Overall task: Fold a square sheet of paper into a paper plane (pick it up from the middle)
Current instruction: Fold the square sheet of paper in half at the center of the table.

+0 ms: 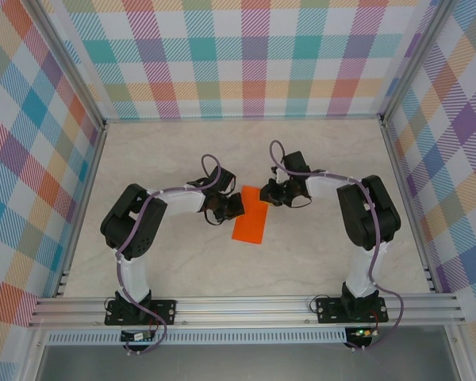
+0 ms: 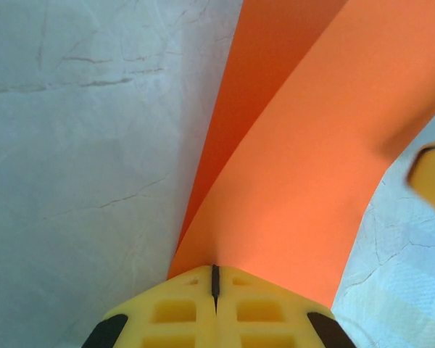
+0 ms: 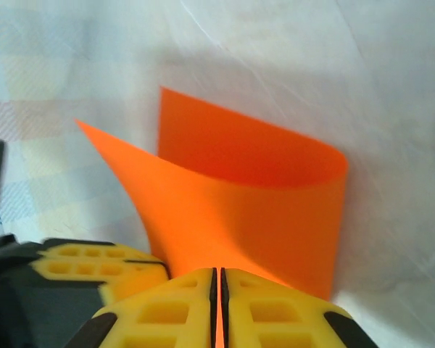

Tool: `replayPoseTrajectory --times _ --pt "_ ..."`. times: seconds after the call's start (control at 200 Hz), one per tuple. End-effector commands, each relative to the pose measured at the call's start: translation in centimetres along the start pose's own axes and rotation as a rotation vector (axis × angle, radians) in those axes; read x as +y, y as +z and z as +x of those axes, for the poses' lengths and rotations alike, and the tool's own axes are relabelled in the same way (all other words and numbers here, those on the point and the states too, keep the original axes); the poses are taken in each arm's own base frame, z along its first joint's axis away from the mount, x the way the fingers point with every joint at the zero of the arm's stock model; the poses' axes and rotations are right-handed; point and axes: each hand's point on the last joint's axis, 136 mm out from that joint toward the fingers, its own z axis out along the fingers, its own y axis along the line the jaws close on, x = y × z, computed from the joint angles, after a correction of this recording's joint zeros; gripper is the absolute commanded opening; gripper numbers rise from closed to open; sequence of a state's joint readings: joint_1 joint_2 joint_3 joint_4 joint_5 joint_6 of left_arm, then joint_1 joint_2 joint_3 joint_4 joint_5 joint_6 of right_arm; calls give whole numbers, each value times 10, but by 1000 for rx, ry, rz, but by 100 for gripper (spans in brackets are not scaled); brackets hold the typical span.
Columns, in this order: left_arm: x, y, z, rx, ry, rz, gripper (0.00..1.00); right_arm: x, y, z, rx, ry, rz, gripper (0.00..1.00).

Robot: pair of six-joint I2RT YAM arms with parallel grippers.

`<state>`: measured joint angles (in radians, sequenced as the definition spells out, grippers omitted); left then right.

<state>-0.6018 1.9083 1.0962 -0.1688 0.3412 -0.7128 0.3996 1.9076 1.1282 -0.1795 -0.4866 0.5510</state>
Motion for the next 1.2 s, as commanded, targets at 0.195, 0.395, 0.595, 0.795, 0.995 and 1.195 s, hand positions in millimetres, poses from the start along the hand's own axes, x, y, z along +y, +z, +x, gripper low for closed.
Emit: replayPoseTrajectory --times 0.195,0.395,0.595,0.795,0.995,1.195 --pt "40 12 31 92 -21 -132 0 -16 9 -3 10 13 32 12" --pt "40 13 31 93 -22 -129 0 -38 23 8 46 60 64 12" --pt "40 12 31 96 -19 -130 0 -21 13 0 40 42 22 13" --pt "40 12 31 93 -19 -128 0 -1 -10 -25 -12 15 -39 13" --pt "40 11 31 90 -19 -131 0 -13 1 -28 0 43 -27 12" --pt "40 11 31 91 -21 -131 0 -41 16 -20 24 80 51 12"
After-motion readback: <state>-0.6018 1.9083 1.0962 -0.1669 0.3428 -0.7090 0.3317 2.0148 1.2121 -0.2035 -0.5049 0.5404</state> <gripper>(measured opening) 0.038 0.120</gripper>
